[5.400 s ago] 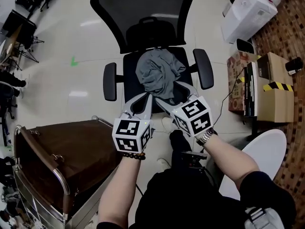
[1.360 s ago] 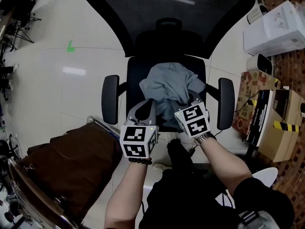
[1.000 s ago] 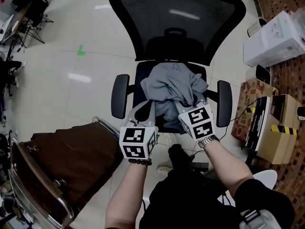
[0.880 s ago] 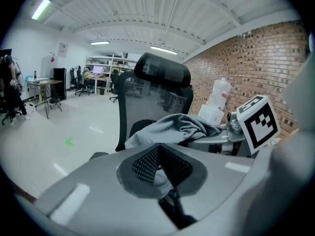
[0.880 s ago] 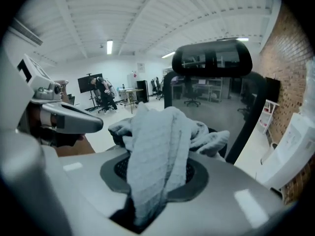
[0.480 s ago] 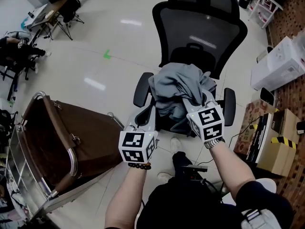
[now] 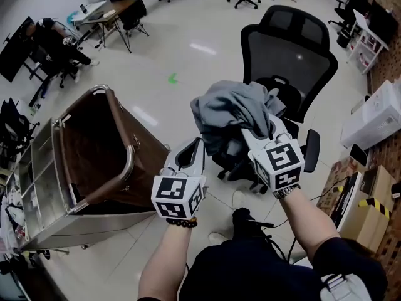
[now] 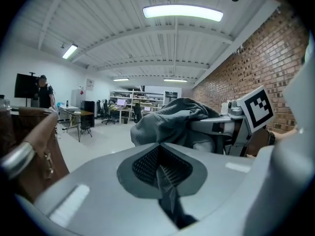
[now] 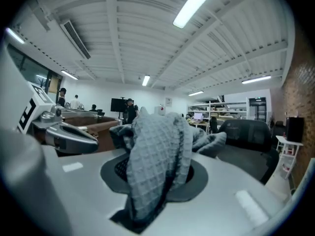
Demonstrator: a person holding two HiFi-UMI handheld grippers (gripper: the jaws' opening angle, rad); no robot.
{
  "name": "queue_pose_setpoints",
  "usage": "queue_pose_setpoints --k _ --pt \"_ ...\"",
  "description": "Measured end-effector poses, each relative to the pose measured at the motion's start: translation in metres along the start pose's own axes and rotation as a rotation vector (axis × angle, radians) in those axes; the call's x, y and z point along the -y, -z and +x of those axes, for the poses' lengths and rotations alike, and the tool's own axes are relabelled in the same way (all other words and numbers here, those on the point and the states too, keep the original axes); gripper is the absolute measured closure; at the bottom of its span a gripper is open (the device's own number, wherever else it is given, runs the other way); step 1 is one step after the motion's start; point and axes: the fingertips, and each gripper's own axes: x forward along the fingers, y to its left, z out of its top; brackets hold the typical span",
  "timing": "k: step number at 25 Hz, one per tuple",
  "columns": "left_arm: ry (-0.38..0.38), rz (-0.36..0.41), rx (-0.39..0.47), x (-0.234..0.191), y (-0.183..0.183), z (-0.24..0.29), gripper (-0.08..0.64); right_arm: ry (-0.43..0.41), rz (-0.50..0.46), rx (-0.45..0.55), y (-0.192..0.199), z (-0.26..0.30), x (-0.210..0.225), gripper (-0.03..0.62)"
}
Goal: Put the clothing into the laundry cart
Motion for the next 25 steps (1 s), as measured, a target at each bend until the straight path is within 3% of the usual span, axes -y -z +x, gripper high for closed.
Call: queue_pose_setpoints --k 13,25 --pt "-0.215 0.032 0.109 -0.024 -0.073 -0.164 0.558 -0.217 -0.079 0.191 -0.14 -0.04 -0.148 0.469" --pt "-0.384 0.042 0.167 -0.055 -0.108 -0.278 0.558 -0.367 -0.131 0.261 -0.207 -0.044 -0.26 0.471"
